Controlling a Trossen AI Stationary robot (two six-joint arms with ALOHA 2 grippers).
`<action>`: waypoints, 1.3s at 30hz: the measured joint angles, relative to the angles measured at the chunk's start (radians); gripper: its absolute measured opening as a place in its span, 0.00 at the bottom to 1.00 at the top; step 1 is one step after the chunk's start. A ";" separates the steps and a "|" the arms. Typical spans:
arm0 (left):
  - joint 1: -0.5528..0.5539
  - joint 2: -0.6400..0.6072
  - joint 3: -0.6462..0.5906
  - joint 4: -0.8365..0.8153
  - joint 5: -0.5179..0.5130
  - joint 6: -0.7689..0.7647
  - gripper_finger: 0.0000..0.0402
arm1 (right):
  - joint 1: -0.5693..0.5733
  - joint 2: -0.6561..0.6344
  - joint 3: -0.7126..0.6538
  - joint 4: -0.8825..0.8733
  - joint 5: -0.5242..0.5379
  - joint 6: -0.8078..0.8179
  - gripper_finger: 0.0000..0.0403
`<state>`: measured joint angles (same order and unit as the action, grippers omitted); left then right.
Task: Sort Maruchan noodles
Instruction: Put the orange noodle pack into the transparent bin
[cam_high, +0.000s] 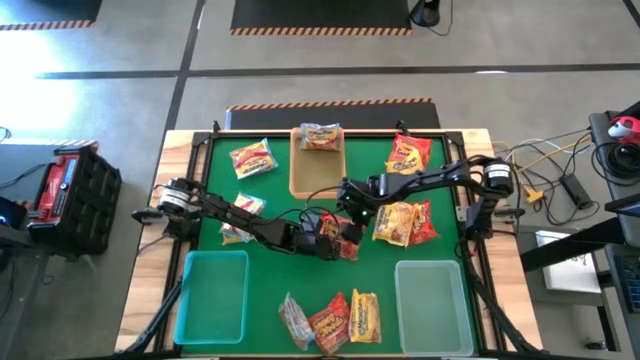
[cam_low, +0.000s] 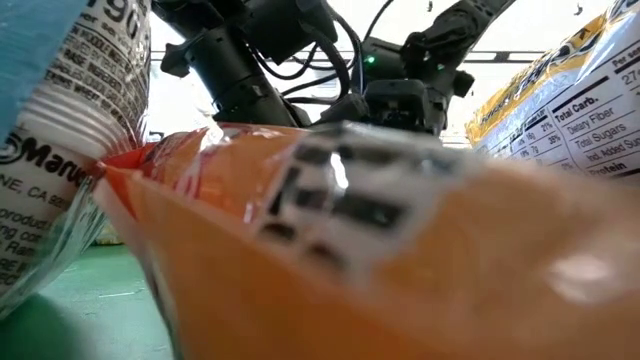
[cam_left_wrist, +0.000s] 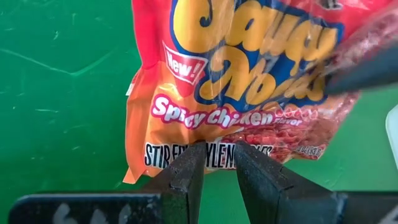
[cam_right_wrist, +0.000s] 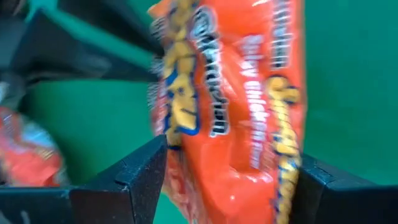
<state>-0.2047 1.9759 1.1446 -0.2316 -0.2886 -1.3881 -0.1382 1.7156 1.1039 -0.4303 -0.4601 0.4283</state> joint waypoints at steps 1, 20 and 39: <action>0.000 0.000 0.000 -0.002 0.000 0.002 0.19 | 0.002 0.007 0.007 -0.002 -0.026 -0.006 0.57; -0.031 -0.058 -0.006 -0.016 -0.019 0.156 0.19 | 0.013 -0.026 -0.019 -0.009 -0.039 -0.079 0.20; -0.072 -0.168 -0.004 -0.066 -0.043 0.199 0.19 | 0.022 -0.391 -0.019 -0.333 -0.032 -0.141 0.19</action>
<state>-0.2764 1.8077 1.1408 -0.2975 -0.3313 -1.1892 -0.1166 1.3245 1.0851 -0.7637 -0.4918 0.2871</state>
